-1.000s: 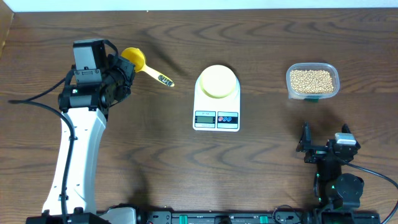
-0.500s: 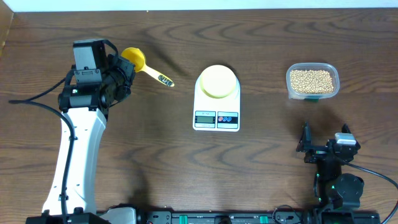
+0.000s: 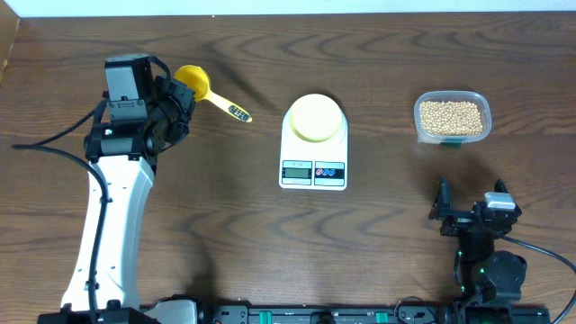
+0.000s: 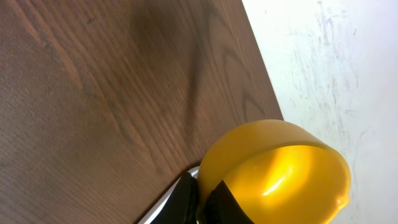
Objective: Scoop item into bowl and weigh 50g on scale
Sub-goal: 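Hold the yellow scoop raised in the left gripper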
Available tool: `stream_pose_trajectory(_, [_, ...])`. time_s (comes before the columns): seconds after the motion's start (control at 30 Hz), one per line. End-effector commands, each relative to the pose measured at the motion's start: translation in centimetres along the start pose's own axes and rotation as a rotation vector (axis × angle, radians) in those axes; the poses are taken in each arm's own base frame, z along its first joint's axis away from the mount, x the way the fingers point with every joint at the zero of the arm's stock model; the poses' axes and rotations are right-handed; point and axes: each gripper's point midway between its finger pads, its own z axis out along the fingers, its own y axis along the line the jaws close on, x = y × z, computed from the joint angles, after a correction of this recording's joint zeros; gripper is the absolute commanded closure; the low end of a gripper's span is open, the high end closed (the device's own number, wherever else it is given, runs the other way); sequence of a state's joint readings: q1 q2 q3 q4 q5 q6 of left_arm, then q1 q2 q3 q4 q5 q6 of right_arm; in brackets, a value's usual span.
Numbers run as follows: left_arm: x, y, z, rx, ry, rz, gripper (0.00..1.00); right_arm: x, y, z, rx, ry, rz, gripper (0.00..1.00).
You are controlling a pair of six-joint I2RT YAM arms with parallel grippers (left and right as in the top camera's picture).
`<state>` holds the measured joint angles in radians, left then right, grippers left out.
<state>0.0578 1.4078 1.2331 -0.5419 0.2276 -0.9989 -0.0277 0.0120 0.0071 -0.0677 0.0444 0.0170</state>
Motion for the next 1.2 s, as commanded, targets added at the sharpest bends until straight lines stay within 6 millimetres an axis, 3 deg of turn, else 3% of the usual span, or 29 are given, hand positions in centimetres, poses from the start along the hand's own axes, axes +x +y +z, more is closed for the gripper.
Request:
stream_pose_trajectory(0.0, [0.04, 0.35, 0.44, -0.011, 0.005, -0.012, 0.92, 0.07, -0.03, -0.01, 0.0, 0.001, -0.011, 0.01])
stream_pose_trajectory(0.3, [0.47, 1.11, 0.42, -0.042, 0.022, -0.018, 0.92, 0.07, -0.03, -0.01, 0.0, 0.001, -0.011, 0.01])
stream_pose_trajectory(1.17, [0.33, 0.86, 0.44, -0.032, 0.017, -0.017, 0.92, 0.07, -0.03, -0.01, 0.0, 0.001, -0.011, 0.01])
